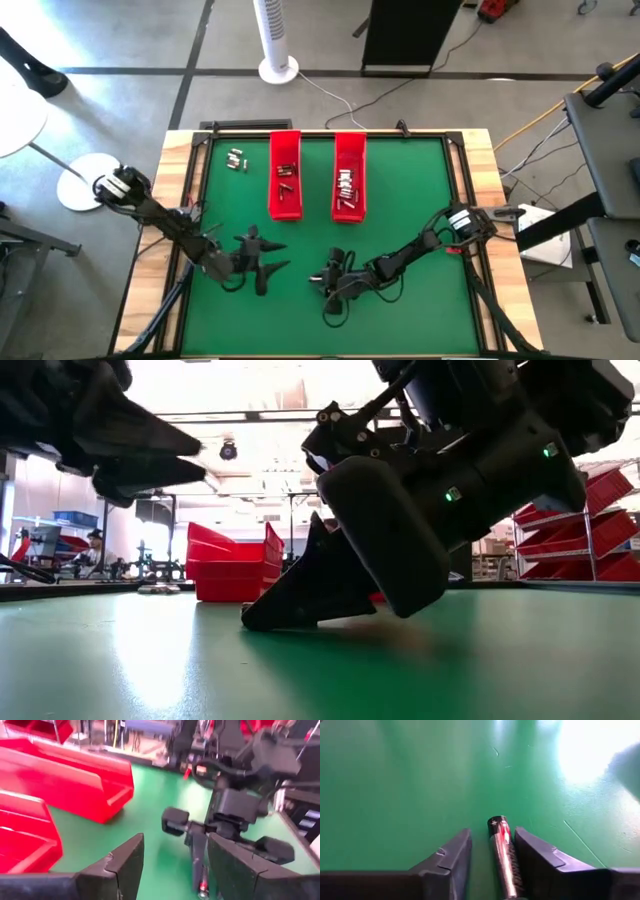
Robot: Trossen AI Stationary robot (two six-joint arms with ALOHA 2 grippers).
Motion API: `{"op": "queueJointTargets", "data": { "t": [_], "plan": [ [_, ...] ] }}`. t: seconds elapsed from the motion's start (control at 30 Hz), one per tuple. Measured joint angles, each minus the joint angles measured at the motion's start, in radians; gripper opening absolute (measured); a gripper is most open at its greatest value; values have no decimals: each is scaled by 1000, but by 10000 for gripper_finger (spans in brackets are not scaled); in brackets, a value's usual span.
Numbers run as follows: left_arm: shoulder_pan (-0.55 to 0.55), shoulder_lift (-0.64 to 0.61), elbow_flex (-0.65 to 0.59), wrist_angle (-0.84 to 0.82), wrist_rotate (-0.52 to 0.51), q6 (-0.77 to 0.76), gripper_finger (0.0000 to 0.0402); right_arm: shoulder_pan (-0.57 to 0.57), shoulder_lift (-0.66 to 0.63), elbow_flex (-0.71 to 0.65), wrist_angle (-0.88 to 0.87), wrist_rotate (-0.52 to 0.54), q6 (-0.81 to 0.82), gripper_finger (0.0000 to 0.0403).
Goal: Sort batteries
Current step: Put the silver battery into the right red bin
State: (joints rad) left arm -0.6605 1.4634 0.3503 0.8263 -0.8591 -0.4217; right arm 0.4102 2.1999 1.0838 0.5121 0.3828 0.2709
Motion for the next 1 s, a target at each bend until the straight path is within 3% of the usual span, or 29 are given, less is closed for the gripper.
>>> {"op": "queueJointTargets", "data": {
  "t": [0.13, 0.3, 0.57, 0.8, 1.0],
  "plan": [
    [-5, -15, -92, 173, -5, 30, 193, 0, -15, 3, -84, -11, 3, 97],
    [-7, -16, -121, 171, 11, -3, 191, 0, -41, 20, -188, -14, 7, 42],
    [-13, -9, -119, 130, 41, -33, 191, -4, -143, 153, -587, -21, 5, 46],
    [-13, -4, -120, 87, 50, -57, 191, -27, -333, 287, -1080, -24, -45, 49],
    [-13, 4, -119, 83, 51, -69, 191, -146, -469, 311, -1246, -18, -122, 47]
  ]
}}
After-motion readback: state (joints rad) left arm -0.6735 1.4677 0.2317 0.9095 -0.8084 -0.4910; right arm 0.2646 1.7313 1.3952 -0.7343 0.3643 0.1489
